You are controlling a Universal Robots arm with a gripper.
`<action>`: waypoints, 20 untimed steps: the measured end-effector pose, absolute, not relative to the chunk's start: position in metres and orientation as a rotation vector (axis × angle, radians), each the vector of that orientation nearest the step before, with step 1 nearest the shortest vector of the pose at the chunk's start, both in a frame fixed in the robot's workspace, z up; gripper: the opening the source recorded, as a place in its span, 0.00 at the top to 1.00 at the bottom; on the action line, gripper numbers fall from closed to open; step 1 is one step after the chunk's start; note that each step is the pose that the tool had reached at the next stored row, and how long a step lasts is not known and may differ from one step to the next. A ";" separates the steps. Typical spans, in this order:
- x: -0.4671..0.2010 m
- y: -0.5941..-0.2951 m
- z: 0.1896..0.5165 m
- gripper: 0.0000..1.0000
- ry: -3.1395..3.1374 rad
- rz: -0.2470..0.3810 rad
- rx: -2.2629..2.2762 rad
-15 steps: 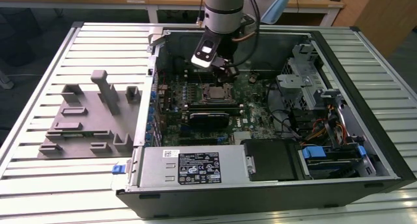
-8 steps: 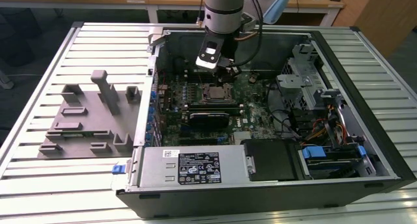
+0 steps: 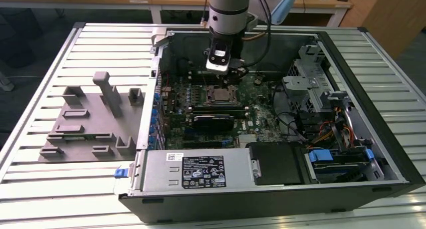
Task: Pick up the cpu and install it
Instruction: 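Close the cpu cover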
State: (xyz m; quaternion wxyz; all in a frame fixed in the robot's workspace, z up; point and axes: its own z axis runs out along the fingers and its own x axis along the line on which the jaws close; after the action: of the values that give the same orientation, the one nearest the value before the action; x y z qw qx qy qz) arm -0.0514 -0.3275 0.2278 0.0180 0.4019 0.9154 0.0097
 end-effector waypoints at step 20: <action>-0.051 -0.328 0.227 0.89 3.018 0.009 0.716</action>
State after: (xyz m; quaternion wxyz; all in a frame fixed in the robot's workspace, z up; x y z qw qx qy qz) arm -0.0514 -0.3275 0.2268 0.0198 0.2306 0.9728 0.0028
